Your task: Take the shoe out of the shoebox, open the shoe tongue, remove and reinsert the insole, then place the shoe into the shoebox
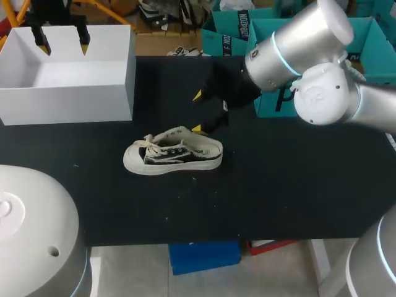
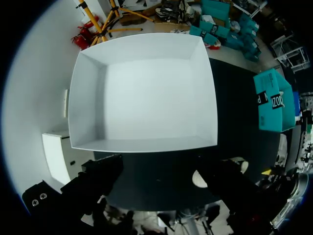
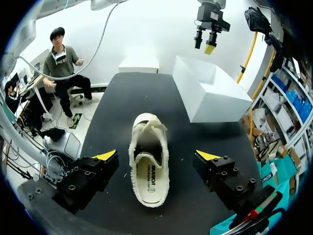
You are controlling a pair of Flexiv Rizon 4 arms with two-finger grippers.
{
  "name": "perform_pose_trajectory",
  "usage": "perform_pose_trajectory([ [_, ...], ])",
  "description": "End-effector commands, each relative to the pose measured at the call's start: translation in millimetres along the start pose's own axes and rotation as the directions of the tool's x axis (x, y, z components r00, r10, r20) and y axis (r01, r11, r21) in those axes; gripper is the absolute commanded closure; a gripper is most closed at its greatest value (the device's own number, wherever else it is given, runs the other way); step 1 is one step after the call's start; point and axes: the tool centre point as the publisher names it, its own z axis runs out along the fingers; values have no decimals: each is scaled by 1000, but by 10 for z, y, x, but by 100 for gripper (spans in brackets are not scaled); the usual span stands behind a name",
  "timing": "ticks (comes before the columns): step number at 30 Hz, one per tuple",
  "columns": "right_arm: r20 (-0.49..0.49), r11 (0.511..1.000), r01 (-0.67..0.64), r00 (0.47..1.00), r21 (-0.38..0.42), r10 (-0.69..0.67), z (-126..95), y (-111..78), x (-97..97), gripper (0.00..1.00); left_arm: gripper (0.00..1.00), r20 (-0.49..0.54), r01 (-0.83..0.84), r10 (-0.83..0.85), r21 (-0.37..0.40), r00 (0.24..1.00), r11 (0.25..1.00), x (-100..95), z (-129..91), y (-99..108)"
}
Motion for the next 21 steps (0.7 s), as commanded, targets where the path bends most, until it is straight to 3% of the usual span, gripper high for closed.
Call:
perform_pose_trajectory([
  [1, 21, 999, -8, 1000, -36, 9, 142, -180, 50, 0, 0, 3, 2, -2, -1, 1000, 1000, 6, -5, 8],
  [8, 18, 998, -22, 1000, -52, 23, 421, -449, 16, 0, 0, 3, 2, -2, -1, 1000, 1000, 6, -5, 8],
  [21, -9, 995, -72, 997, -75, 72, 691, -710, 75, 0, 0, 3, 2, -2, -1, 1000, 1000, 6, -5, 8],
])
